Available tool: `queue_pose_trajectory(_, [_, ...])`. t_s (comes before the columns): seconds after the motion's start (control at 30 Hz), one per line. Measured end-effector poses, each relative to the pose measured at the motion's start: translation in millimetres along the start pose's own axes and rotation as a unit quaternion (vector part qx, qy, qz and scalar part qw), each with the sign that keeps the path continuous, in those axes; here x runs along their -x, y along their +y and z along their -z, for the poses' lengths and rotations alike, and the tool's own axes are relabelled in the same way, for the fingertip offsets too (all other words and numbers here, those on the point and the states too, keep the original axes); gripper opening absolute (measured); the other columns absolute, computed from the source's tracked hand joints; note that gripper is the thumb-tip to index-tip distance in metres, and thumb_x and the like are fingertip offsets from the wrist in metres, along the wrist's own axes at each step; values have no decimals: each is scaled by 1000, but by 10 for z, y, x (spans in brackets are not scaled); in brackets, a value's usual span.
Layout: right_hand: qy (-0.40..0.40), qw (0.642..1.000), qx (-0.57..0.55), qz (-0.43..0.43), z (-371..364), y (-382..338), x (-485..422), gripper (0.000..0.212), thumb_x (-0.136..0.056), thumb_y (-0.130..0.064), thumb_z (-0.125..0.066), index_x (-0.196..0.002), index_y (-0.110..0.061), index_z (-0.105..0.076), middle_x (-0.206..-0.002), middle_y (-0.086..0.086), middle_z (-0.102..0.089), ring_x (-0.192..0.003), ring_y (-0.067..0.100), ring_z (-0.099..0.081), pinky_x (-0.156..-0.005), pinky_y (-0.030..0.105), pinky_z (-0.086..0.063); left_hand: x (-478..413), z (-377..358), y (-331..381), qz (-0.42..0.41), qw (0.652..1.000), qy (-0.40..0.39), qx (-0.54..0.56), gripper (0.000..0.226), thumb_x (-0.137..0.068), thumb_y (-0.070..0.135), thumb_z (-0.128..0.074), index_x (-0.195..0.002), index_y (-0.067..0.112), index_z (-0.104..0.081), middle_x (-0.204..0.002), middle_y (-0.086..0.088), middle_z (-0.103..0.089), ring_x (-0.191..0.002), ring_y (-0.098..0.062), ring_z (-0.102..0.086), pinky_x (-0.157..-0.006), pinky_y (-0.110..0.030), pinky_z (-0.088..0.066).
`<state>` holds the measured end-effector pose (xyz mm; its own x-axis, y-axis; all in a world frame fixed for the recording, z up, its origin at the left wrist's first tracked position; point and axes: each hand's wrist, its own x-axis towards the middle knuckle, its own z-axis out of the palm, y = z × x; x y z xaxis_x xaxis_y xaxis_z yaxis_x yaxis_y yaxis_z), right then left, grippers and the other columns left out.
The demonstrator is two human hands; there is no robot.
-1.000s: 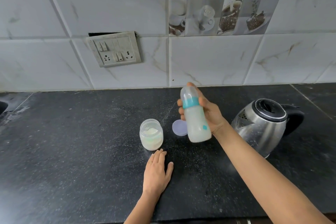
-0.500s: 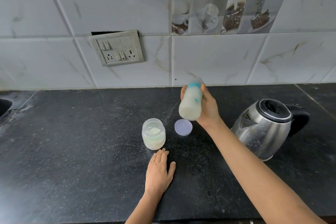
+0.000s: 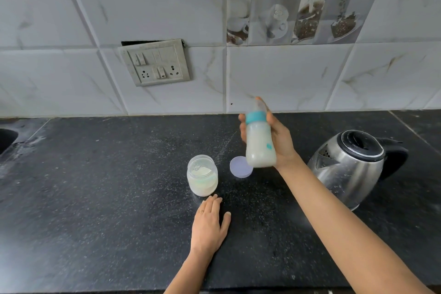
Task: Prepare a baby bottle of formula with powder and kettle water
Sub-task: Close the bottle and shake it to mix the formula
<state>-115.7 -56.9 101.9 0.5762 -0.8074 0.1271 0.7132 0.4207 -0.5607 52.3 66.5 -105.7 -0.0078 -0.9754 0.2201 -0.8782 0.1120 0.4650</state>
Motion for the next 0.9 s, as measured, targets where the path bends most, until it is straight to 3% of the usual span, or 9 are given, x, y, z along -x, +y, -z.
queue_pose_trajectory(0.1, [54, 995, -80, 22, 37, -27, -42, 98, -52, -22, -94, -132, -29, -37, -106, 13, -57, -91, 26, -64, -76, 36, -58, 9, -5, -2, 3, 1000, -3, -2, 49, -94, 45, -44, -132, 15, -50, -142, -1, -48, -135, -16, -38, -115, -31, -24])
queue_pose_trajectory(0.2, [-6, 1000, 15, -19, 56, 26, 47, 78, -66, -23, -86, -132, -27, -45, -108, 19, -58, -87, 28, -64, -77, 38, -57, 15, 1, 4, 1, 1000, 1, -1, 48, -94, 45, -44, -132, 16, -51, -142, 0, -48, -135, -15, -38, -115, -29, -23])
queue_pose_trajectory(0.27, [-12, 1000, 5, -8, 30, 19, 32, 73, -68, -22, -85, -129, -27, -47, -109, 20, -58, -88, 29, -64, -78, 38, -57, 9, 3, 8, 2, 1000, 1, -3, 48, -94, 45, -44, -132, 16, -50, -142, -1, -47, -135, -16, -37, -115, -29, -22])
queue_pose_trajectory(0.4, [71, 994, -84, -1, 45, 17, -52, 84, -48, -20, -95, -120, -11, -52, -105, 14, -60, -90, 26, -66, -76, 36, -58, 20, 4, 12, 5, 1000, -4, -5, 49, -94, 46, -42, -133, 16, -49, -143, 0, -46, -136, -15, -36, -116, -28, -21])
queue_pose_trajectory(0.53, [-10, 999, 38, -6, 18, 73, -13, 68, -70, -21, -83, -128, -24, -50, -107, 21, -59, -87, 30, -64, -78, 39, -56, 12, 17, 19, 5, 1000, -3, -2, 50, -94, 47, -41, -134, 18, -49, -144, 2, -45, -136, -13, -35, -116, -26, -19])
queue_pose_trajectory(0.67, [50, 996, -59, 49, 27, 31, -99, 68, -59, -18, -90, -115, -28, -55, -109, 19, -57, -95, 29, -60, -81, 40, -57, 5, 19, 18, 8, 1000, -8, -3, 50, -95, 47, -41, -135, 17, -48, -145, 2, -44, -136, -13, -34, -116, -26, -19])
queue_pose_trajectory(0.83, [-47, 997, 66, -12, 59, 23, 20, 60, -74, -23, -80, -127, -27, -53, -112, 23, -60, -92, 32, -64, -78, 40, -56, 3, 26, 31, 3, 1000, 1, 2, 47, -94, 43, -46, -132, 16, -51, -142, 0, -48, -134, -15, -38, -115, -26, -20])
queue_pose_trajectory(0.9, [-12, 1000, -4, 5, 35, -9, -29, 58, -74, -21, -79, -125, -26, -52, -112, 22, -59, -93, 32, -64, -79, 41, -57, -2, 20, 24, 4, 1000, 1, 0, 47, -94, 43, -47, -131, 15, -51, -142, -1, -48, -134, -16, -38, -115, -27, -21])
